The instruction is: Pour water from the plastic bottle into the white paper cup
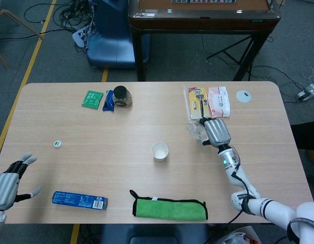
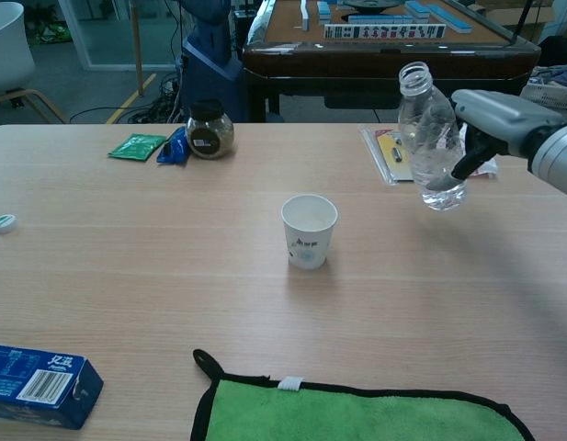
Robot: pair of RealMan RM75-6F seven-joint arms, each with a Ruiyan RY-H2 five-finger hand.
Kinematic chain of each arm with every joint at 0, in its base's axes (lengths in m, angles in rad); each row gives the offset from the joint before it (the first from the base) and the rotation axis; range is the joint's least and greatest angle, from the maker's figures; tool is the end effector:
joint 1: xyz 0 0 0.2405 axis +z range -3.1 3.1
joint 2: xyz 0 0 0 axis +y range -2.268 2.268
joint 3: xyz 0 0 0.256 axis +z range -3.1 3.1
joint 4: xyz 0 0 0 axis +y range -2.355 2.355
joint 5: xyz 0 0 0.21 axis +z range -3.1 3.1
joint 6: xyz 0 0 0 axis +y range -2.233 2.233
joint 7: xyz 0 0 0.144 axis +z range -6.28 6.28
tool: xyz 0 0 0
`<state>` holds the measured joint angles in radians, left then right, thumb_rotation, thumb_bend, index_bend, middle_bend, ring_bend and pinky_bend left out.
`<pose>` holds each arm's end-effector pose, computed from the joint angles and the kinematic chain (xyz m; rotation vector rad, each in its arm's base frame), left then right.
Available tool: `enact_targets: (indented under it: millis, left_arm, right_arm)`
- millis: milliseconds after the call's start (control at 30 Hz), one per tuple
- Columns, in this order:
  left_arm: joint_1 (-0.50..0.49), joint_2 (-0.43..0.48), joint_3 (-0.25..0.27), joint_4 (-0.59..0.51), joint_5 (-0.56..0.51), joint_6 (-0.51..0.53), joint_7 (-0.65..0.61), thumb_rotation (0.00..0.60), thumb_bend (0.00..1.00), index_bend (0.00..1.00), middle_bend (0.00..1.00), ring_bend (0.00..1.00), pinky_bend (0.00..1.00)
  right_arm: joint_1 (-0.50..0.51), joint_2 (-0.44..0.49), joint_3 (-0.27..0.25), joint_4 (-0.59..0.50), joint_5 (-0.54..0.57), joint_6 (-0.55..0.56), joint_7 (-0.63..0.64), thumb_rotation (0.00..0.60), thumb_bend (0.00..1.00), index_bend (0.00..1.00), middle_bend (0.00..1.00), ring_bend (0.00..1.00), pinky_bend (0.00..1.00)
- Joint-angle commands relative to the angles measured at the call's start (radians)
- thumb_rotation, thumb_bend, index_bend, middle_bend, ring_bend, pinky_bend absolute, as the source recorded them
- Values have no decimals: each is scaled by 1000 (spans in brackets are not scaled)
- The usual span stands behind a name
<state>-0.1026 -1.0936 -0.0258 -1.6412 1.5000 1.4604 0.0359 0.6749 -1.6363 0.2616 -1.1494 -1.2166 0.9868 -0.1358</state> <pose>-0.3074 0.1810 0.1580 -1.4329 -0.9028 -0.8663 -0.2027 -0.3834 0.0045 1.6347 -0.9340 0.9714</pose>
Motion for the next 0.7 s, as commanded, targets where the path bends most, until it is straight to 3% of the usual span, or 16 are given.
enact_targets:
  millis: [33, 367, 700]
  left_arm:
    - [0, 2, -1, -2, 0, 1, -2, 600, 113, 207, 144, 227, 559]
    - [1, -21, -6, 37, -1, 15, 92, 600, 112, 207, 153, 227, 558]
    - [3, -21, -10, 37, -11, 15, 99, 600, 112, 221, 155, 227, 558]
  right_arm:
    - [41, 12, 28, -74, 108, -32, -185, 600, 233, 616, 634, 521, 544]
    - [110, -25, 32, -102, 247, -42, -422, 600, 233, 615, 634, 521, 543]
    - [172, -49, 1, -118, 319, -4, -643, 600, 234, 616, 634, 522, 543]
